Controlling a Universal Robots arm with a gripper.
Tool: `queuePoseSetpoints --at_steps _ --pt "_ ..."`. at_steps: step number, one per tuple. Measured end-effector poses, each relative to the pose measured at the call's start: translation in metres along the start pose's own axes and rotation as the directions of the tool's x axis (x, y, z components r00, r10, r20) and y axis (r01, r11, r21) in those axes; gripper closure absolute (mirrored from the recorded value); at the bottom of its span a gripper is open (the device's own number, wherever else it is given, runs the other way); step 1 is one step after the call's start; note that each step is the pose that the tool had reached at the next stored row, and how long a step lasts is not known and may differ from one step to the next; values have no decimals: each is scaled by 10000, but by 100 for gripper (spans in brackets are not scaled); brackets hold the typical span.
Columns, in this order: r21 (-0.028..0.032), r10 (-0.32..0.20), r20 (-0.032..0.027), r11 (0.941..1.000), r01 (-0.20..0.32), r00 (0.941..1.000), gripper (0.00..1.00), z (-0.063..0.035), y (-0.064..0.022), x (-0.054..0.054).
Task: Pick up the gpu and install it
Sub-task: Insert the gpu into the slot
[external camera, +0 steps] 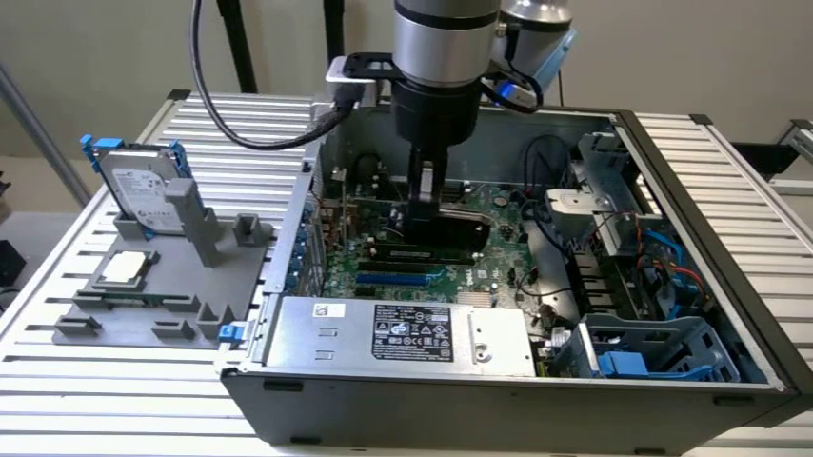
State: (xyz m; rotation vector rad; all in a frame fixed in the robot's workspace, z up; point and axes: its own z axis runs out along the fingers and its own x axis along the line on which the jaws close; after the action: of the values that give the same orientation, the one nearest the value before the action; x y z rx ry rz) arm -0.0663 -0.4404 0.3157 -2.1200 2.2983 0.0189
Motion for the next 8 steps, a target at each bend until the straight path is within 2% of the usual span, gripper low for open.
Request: queuePoseSetpoints --at_steps 4,8 --pt "-5 -479 1 9989 479 9989 100 72 23 3" --pt "7 -625 2 9980 625 9980 100 144 110 12"
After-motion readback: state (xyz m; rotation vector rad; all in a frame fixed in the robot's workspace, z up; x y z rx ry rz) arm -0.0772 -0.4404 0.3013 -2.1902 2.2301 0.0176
